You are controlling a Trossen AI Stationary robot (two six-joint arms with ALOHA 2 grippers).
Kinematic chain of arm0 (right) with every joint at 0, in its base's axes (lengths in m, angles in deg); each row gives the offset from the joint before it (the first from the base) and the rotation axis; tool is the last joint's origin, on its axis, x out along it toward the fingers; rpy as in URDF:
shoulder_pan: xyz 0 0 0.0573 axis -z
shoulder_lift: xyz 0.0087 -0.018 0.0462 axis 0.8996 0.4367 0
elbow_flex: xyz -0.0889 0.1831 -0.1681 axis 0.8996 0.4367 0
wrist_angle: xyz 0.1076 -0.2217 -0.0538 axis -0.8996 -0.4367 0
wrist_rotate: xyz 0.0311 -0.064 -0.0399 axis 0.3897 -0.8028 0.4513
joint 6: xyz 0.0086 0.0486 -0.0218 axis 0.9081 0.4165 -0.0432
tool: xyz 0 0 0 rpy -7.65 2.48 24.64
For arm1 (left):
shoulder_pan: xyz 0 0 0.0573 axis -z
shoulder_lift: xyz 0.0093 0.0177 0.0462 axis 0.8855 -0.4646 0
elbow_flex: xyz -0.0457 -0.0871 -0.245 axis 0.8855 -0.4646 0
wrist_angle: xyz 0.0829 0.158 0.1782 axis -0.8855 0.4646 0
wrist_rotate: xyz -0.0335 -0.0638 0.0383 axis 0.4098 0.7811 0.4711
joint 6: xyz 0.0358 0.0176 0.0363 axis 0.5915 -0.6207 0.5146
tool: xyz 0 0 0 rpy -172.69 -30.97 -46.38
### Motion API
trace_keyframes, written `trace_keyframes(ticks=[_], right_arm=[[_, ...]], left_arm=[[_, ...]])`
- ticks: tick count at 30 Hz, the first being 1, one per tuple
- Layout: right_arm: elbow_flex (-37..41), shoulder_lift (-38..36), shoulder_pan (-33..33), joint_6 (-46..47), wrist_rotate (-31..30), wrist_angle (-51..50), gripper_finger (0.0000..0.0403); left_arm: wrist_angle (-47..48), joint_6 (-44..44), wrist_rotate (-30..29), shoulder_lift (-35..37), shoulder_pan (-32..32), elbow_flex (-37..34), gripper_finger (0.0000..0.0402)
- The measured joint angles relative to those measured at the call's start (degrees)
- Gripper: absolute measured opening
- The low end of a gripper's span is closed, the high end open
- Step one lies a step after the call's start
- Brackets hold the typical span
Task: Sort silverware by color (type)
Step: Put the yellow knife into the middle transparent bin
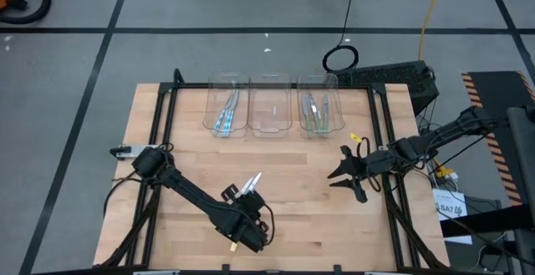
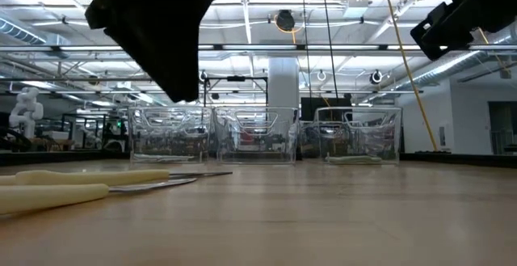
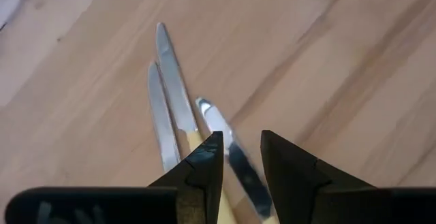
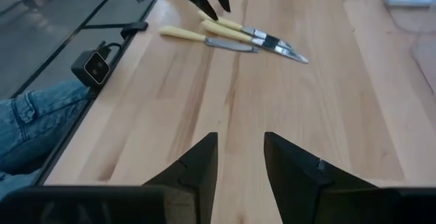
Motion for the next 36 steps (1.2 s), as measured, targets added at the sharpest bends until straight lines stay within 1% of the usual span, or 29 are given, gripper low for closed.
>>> trace_keyframes(ticks=[1,5,7,10,14,17,20,23,26,27,30,31,34,36], right_arm=[[0.0,0.0,0.0,-0.4,0.0,0.3,0.0116],[0.0,0.0,0.0,-1.8,0.0,1.4,0.0116],[0.0,0.0,0.0,-1.8,0.1,1.4,0.0116],[0.0,0.0,0.0,-1.8,0.1,1.4,0.0116],[0.0,0.0,0.0,-1.8,0.1,1.4,0.0116],[0.0,0.0,0.0,-1.8,0.1,1.3,0.0116],[0.0,0.0,0.0,-1.8,0.1,1.2,0.0116],[0.0,0.0,0.0,-1.8,0.1,1.1,0.0116],[0.0,0.0,0.0,-1.8,0.1,1.1,0.0116],[0.0,0.0,0.0,-1.8,0.1,1.1,0.0116],[0.0,0.0,0.0,-1.8,0.1,1.0,0.0116],[0.0,0.0,0.0,-1.8,0.1,1.0,0.0116],[0.0,0.0,0.0,-1.8,0.1,1.0,0.0116],[0.0,0.0,0.0,-1.8,0.1,1.0,0.0116]], left_arm=[[0.3,-0.3,0.2,-0.4,0.0,0.0,0.0108],[1.4,-0.4,8.1,-0.7,0.3,-1.3,0.0108],[4.8,-1.9,9.8,-0.7,0.1,-1.7,0.0103],[9.4,-3.9,10.4,0.1,-0.8,-1.7,0.0085],[8.0,-4.4,10.2,-0.1,-1.7,-1.7,0.0050],[4.2,-2.1,6.4,-0.5,-2.1,-1.7,0.0033],[1.6,0.0,1.4,-1.2,-2.1,-1.7,0.0029],[0.7,4.8,1.0,-1.3,-2.3,-1.6,0.0028],[1.0,8.7,2.3,-1.3,-2.3,-1.6,0.0028],[1.1,7.8,2.9,-1.3,-2.3,-1.6,0.0028],[0.9,-3.2,5.3,-1.3,-2.3,-1.5,0.0028],[0.9,-5.1,6.2,-1.3,-2.5,-1.5,0.0028],[0.5,-7.7,6.5,-1.3,-2.5,-1.5,0.0028],[-1.2,-7.9,3.8,-1.3,-2.2,-1.5,0.0028]])
